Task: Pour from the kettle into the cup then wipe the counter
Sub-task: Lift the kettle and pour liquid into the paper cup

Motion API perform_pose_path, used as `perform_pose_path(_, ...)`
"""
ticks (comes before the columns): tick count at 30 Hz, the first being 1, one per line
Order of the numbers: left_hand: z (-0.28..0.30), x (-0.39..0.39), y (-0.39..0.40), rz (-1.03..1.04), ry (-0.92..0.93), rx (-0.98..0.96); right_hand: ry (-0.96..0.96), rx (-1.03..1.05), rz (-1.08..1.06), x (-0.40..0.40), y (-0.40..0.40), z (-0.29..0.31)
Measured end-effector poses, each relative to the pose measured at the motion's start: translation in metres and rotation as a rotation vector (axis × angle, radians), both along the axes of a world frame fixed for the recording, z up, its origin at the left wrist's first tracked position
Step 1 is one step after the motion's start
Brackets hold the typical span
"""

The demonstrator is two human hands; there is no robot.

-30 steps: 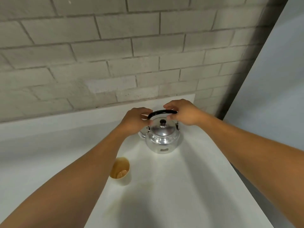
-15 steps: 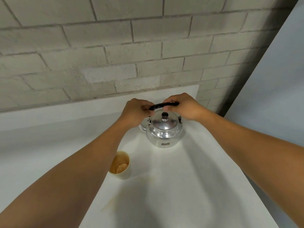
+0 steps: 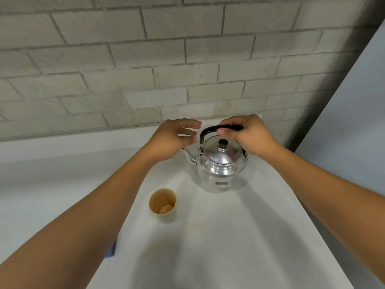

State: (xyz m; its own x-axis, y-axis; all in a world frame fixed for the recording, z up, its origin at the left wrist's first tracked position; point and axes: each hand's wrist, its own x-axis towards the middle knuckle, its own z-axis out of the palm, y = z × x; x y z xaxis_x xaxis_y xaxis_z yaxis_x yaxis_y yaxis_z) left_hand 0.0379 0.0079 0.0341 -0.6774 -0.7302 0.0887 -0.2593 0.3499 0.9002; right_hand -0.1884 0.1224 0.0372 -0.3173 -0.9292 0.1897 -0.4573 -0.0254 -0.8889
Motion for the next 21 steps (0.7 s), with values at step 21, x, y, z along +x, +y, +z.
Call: perform_pose_path(21, -0.128, 0.157, 0.084, 0.109, -0.038, 0.305, 0.165, 0.063, 0.194, 0.061, 0.051, 0.042)
